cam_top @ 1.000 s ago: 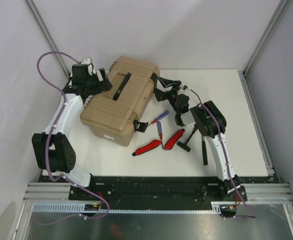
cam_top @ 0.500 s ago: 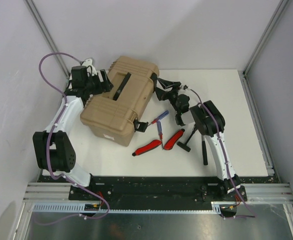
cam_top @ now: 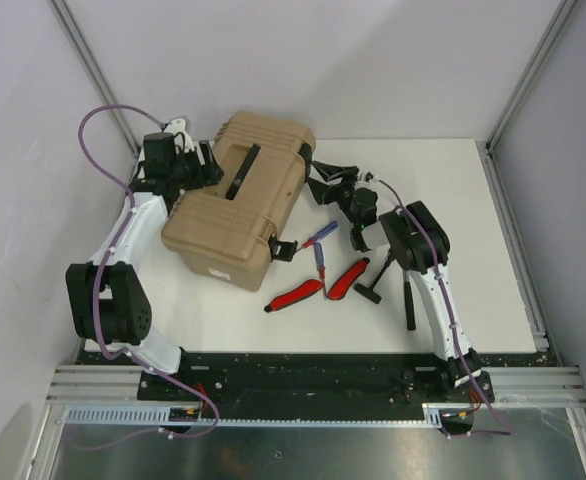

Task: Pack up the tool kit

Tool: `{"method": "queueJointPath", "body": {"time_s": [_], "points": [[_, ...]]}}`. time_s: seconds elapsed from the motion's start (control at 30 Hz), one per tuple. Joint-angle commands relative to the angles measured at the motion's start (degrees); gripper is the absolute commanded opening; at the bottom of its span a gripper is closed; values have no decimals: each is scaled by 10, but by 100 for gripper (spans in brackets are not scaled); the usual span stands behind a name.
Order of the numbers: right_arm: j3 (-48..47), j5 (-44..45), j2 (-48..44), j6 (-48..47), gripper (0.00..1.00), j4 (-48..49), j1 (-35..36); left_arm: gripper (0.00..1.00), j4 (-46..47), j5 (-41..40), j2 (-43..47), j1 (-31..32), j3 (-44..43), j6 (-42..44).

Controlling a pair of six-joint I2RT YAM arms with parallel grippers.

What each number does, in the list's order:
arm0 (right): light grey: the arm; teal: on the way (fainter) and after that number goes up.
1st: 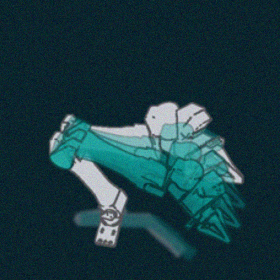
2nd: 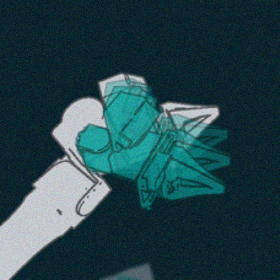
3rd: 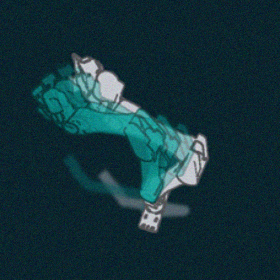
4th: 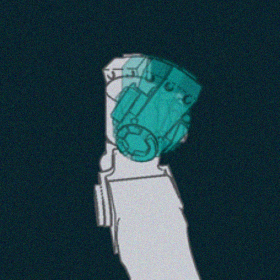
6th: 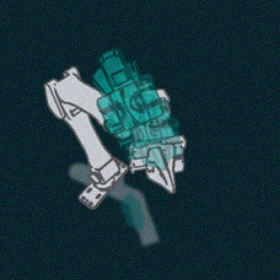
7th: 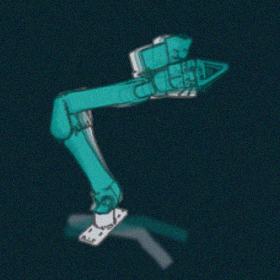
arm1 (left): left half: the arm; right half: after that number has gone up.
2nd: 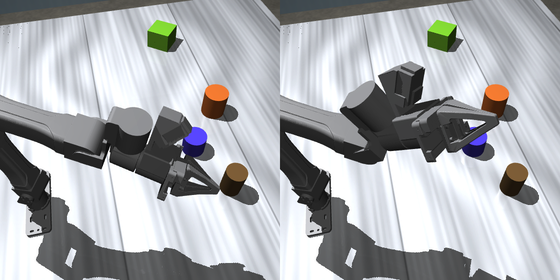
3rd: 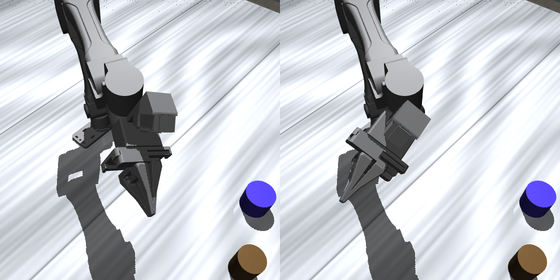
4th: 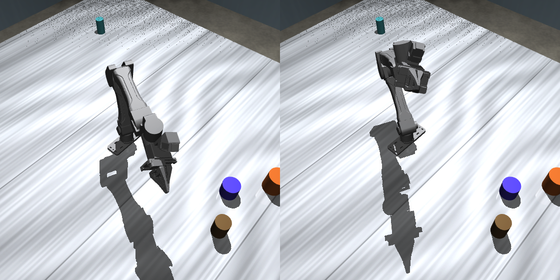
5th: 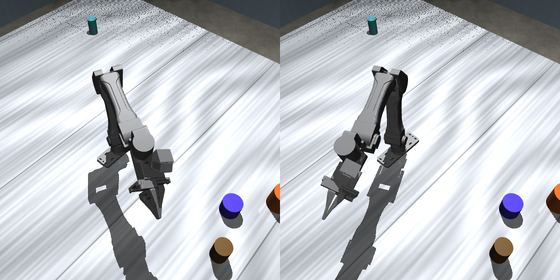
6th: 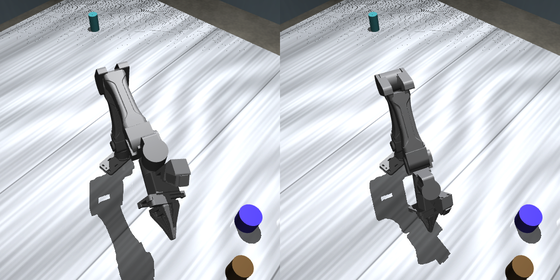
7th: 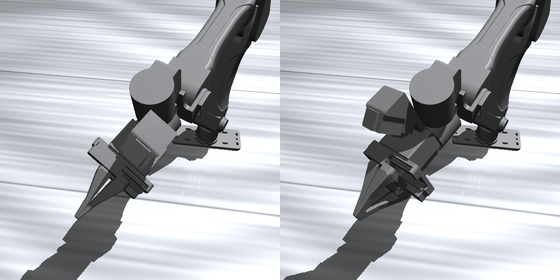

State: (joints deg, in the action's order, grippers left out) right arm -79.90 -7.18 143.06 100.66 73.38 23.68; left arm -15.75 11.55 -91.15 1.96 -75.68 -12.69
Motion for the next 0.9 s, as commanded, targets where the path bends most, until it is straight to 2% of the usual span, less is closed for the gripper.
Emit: {"method": "queueJointPath", "body": {"time_s": [0.0, 0.13, 0.87], "points": [[-23, -53, -13, -2, 76, 185, 52, 78, -110, 59, -31, 36, 35, -21], [-23, -46, -13, -2, 76, 185, 61, 77, -109, 62, -32, 41, 35, -25], [-64, -50, -48, -45, 30, 185, 53, 71, -111, 44, -37, 82, 55, 2]]}}
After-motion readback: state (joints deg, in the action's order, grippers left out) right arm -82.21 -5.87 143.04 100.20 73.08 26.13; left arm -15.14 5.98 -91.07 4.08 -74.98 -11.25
